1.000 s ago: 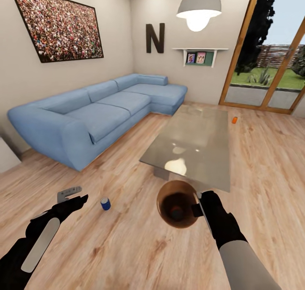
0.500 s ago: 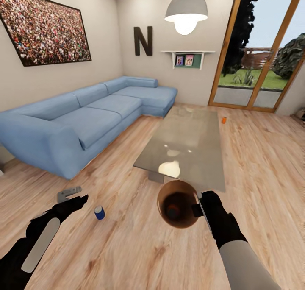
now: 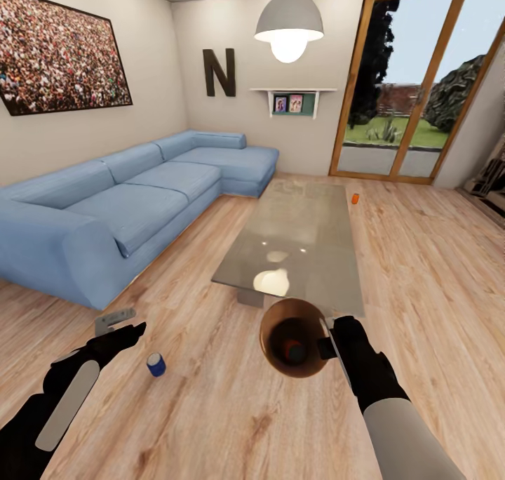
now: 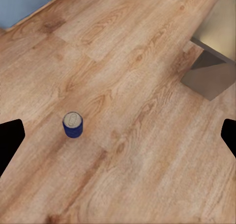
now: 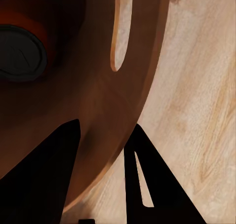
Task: Put the three can of soda from the living room inside the tash can in the kitchen.
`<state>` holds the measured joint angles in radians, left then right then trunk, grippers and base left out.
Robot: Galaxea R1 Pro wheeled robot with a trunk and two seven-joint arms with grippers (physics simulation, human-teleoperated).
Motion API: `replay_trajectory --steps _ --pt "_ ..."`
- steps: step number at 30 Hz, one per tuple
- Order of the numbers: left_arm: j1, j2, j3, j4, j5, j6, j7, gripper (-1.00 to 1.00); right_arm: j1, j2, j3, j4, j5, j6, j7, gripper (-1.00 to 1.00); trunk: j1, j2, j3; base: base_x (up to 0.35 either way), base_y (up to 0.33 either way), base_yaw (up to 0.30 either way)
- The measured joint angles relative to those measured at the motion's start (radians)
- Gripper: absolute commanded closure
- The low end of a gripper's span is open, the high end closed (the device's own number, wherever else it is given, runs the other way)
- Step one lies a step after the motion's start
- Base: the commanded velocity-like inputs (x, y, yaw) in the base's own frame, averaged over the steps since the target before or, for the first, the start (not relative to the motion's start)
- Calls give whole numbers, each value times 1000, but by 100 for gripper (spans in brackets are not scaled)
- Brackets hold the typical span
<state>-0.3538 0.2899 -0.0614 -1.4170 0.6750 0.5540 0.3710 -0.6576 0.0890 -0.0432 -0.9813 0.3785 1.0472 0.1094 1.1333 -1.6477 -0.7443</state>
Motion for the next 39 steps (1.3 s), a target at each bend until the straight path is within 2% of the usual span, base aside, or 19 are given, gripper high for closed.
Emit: replay_trajectory --steps 4,8,11,16,17,18,19,20,22,26,27,32,34,35,39 --pt "0 0 0 1 0 1 0 -100 0 0 0 0 28 0 -2 100 0 0 0 1 162 -10" --pt "0 0 0 1 0 2 0 -100 0 0 0 0 7 0 0 100 0 0 0 0 235 -3" --pt "0 0 0 2 0 5 0 -100 0 0 0 0 13 0 -1 100 0 0 0 31 254 -1" --pt "-2 -1 3 80 0 67 17 -100 1 1 0 1 7 0 0 100 0 0 0 110 235 0" --pt "-7 -6 4 120 3 103 24 -100 1 1 1 1 7 0 -1 100 0 0 0 161 205 0" --pt "-42 -31 4 201 6 197 32 -100 3 2 1 2 8 0 0 100 0 0 0 160 176 0" --pt "-76 -47 4 237 5 256 35 -100 4 2 1 2 8 0 -1 100 0 0 0 148 154 0" --pt "-95 -55 4 253 4 284 37 -100 4 2 2 1 6 0 -1 100 0 0 0 102 103 0" --pt "-175 -84 4 314 3 364 42 -100 4 1 1 2 4 0 0 100 0 0 1 59 60 0" --pt "-297 -129 3 409 0 453 71 -100 4 0 0 1 18 0 -1 100 0 0 1 22 22 0" --pt "-328 -144 3 431 -1 468 81 -100 5 0 0 1 18 0 -1 100 0 0 1 9 9 0" --pt "-374 -186 2 430 -4 486 125 -100 5 1 0 1 13 0 -1 100 0 0 0 4 4 0" --pt "-378 -191 2 412 -4 488 142 -100 5 1 1 1 15 0 -1 100 0 0 0 1 1 0" --pt "-383 -197 2 386 -4 489 174 -100 5 1 1 1 16 0 -1 100 0 0 0 0 0 0" --pt "-389 -200 2 378 -5 492 188 -100 5 1 2 6 14 0 -1 100 0 0 0 5 0 0"
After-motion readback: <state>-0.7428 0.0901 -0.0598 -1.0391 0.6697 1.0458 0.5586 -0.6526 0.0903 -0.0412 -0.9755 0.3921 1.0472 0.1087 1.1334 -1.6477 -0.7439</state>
